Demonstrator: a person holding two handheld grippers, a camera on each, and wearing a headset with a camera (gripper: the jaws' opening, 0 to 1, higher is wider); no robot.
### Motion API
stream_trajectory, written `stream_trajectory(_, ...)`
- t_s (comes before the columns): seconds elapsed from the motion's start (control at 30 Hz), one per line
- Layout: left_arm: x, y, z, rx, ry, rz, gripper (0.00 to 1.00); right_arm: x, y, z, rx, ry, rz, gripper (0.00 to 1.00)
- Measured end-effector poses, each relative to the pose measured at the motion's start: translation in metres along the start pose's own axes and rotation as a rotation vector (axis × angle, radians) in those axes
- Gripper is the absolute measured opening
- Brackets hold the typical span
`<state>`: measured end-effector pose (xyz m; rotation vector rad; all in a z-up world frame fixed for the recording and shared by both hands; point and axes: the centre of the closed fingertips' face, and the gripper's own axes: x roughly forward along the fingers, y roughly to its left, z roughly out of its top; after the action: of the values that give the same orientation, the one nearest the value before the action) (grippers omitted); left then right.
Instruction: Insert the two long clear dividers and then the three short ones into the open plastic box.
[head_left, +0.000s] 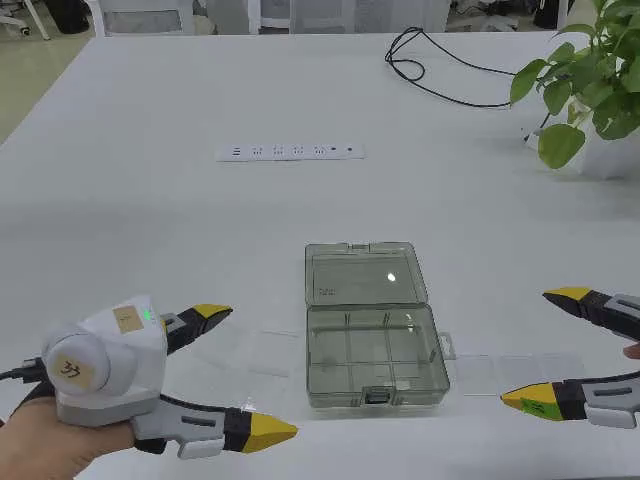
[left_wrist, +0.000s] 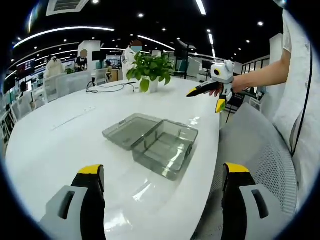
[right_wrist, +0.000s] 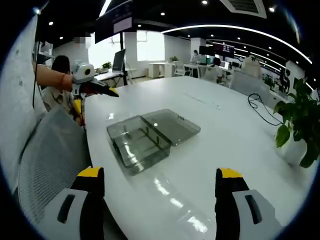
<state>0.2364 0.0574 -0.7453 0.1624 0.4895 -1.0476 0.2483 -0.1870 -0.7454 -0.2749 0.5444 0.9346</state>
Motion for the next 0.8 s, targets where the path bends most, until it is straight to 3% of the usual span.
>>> stream_trajectory(0.8,0.0032,-0.0027,-0.0039,-0.010,0.008,-0.005,1.00,0.0040,0.0013,-0.0071,0.011,0.004,0.010,0.92)
